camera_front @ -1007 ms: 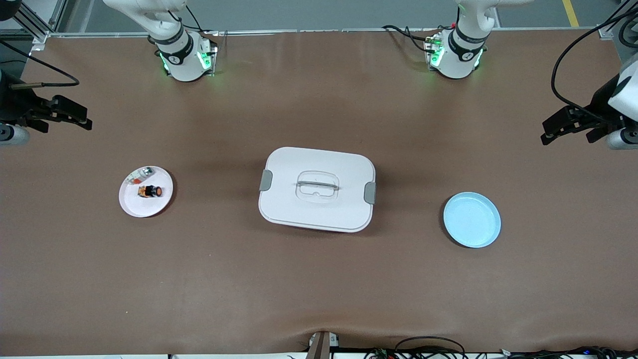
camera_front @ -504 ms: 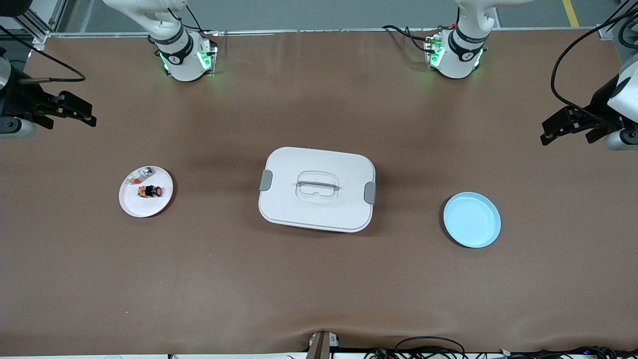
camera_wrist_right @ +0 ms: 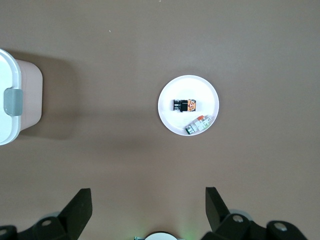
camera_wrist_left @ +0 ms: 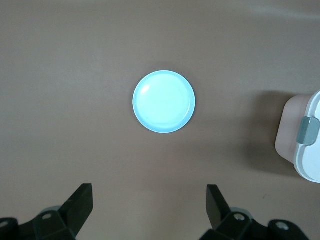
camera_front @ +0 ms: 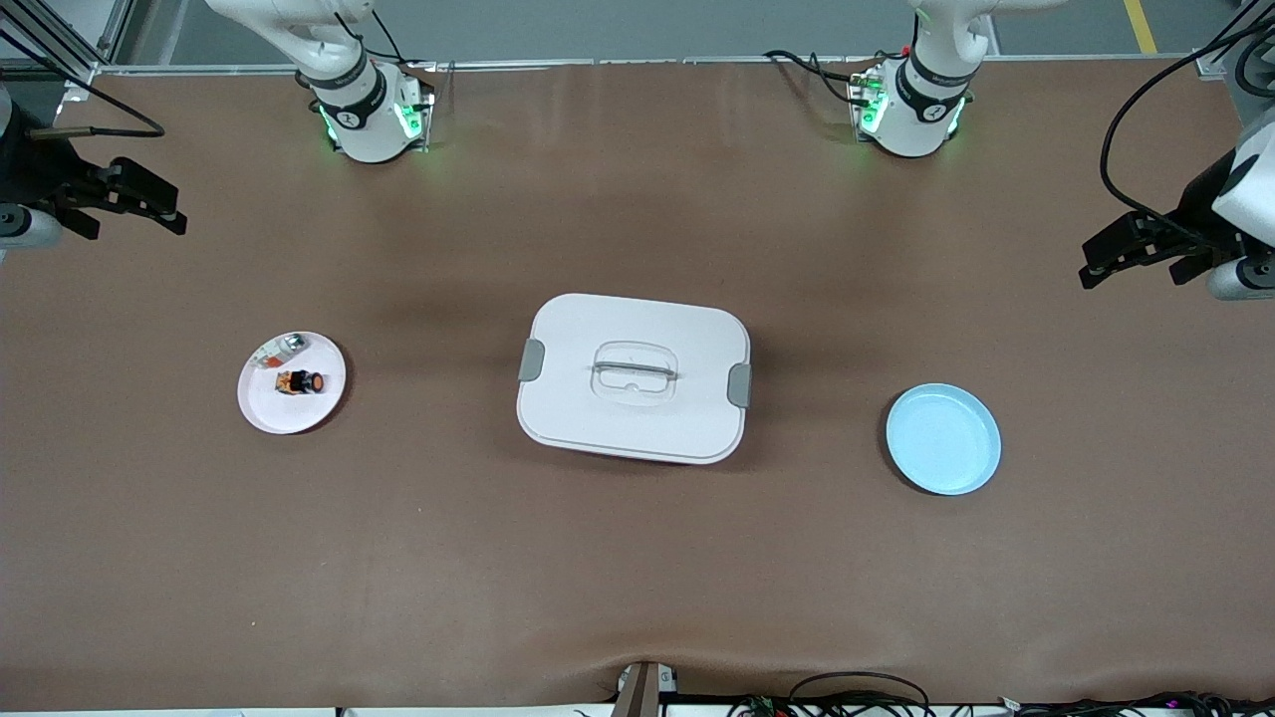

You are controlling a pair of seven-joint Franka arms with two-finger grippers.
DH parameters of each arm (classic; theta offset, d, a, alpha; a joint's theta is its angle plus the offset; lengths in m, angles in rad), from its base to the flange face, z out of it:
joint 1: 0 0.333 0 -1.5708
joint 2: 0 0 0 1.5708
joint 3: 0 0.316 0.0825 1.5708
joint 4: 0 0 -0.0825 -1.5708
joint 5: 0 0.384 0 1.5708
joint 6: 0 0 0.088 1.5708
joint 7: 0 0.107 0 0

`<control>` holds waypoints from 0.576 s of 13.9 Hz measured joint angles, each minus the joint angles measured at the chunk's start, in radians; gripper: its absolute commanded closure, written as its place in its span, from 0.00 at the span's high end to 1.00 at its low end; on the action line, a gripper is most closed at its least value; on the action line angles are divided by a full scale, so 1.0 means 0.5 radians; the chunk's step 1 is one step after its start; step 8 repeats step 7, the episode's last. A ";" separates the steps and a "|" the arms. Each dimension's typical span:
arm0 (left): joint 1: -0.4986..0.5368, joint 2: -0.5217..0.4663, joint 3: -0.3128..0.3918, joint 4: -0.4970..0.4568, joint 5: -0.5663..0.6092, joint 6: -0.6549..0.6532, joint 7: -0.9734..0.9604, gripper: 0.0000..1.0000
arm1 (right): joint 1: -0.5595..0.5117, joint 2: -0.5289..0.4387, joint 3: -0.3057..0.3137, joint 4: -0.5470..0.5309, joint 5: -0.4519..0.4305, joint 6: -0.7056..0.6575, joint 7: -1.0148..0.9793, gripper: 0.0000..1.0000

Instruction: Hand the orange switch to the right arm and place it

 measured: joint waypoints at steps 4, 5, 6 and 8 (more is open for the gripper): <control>0.000 0.000 0.000 0.000 0.000 -0.001 0.000 1.00 | 0.000 0.000 -0.004 -0.030 0.003 0.005 0.004 1.00; 0.000 0.001 0.000 0.000 0.000 -0.002 0.000 1.00 | -0.001 0.000 -0.005 -0.036 0.003 0.006 0.019 1.00; 0.000 0.002 0.000 0.000 0.000 -0.002 0.000 1.00 | -0.001 0.000 -0.006 -0.041 0.003 0.008 0.048 1.00; 0.000 0.003 0.000 0.000 0.000 -0.002 0.000 1.00 | -0.001 0.000 -0.006 -0.046 0.004 0.010 0.068 1.00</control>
